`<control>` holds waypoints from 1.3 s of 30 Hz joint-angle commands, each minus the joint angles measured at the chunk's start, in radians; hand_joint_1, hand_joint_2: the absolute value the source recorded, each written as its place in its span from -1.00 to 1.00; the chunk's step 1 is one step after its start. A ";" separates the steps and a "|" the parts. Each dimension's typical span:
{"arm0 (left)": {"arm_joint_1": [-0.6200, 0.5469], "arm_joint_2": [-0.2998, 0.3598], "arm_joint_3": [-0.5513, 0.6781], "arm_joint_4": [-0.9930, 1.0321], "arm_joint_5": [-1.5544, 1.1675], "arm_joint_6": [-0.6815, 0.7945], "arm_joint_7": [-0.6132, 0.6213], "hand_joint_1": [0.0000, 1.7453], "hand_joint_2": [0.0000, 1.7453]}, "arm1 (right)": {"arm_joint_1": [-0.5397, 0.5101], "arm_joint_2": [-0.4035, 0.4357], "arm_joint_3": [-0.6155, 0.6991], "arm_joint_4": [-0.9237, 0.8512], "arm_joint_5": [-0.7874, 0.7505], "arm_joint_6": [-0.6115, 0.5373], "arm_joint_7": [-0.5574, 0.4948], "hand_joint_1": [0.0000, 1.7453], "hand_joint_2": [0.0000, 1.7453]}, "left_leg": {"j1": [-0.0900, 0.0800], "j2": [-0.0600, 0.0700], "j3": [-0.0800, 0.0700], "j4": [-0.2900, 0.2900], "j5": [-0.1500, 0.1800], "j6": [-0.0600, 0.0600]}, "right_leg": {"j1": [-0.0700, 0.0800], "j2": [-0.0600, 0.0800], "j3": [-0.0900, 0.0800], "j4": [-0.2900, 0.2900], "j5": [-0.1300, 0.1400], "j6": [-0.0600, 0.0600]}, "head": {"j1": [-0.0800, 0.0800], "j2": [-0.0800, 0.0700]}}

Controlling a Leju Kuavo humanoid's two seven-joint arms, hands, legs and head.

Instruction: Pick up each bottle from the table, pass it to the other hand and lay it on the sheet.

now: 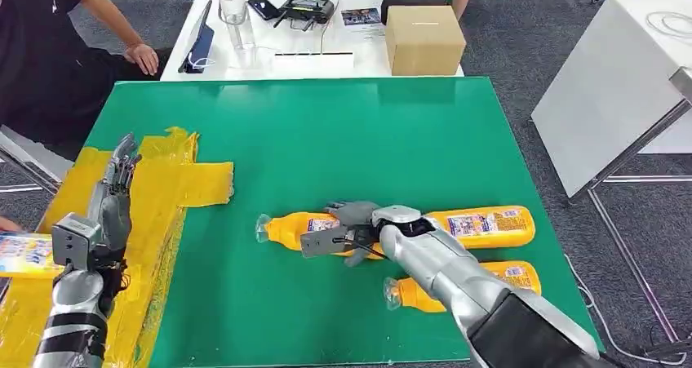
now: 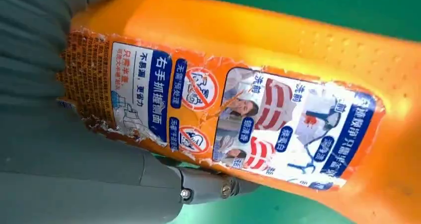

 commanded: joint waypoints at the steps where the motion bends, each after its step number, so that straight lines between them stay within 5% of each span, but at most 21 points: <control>1: -0.066 -0.026 0.002 0.087 0.014 -0.006 0.003 -1.00 -1.00 | -0.013 -0.034 0.114 0.081 -0.005 0.014 0.010 1.00 1.00 | 0.000 -0.003 0.002 -0.001 0.000 0.000 | 0.000 -0.003 0.003 -0.001 0.000 0.000 | 0.000 0.000; 26: -0.066 -0.026 0.002 0.087 0.014 -0.006 0.003 -1.00 -1.00 | -0.013 -0.034 0.114 0.081 -0.005 0.014 0.010 1.00 1.00 | 0.000 -0.004 0.006 -0.001 0.000 0.000 | 0.000 -0.003 0.007 -0.002 0.000 0.000 | 0.000 0.000; 27: 0.022 -0.103 0.176 -0.010 0.409 -0.161 0.164 -1.00 -1.00 | 0.244 0.005 -0.361 -0.287 -0.297 -0.489 -0.319 1.00 1.00 | 0.000 -0.003 0.006 -0.001 0.000 0.000 | 0.000 -0.003 0.007 -0.002 0.000 0.000 | 0.000 0.000; 28: 0.072 -0.109 0.198 -0.074 0.426 -0.181 0.187 -1.00 -1.00 | 0.330 -0.017 -0.353 -0.485 -0.253 -0.536 -0.205 1.00 1.00 | 0.002 0.001 0.011 -0.005 -0.001 0.000 | 0.002 0.002 0.012 -0.007 0.000 -0.001 | 0.000 0.000; 32: 0.085 -0.120 0.221 -0.095 0.430 -0.202 0.199 -1.00 -1.00 | 0.386 -0.037 -0.353 -0.621 -0.231 -0.508 -0.126 1.00 1.00 | 0.003 0.006 0.006 0.000 -0.004 -0.002 | 0.003 0.007 0.006 -0.001 0.000 0.000 | 0.001 0.000; 37: 0.084 -0.129 0.213 -0.077 0.433 -0.200 0.228 -1.00 -1.00 | 0.469 -0.016 -0.444 -0.725 -0.292 -0.542 -0.238 1.00 1.00 | 0.002 -0.008 0.002 0.001 -0.003 -0.001 | 0.002 -0.007 0.005 -0.002 -0.004 -0.001 | 0.001 0.000; 39: 0.087 -0.131 0.208 -0.077 0.433 -0.200 0.228 -1.00 -1.00 | 0.478 -0.016 -0.449 -0.739 -0.293 -0.542 -0.240 1.00 1.00 | 0.002 -0.004 0.002 0.000 -0.004 -0.002 | 0.002 -0.003 0.004 -0.001 -0.004 -0.002 | 0.001 0.000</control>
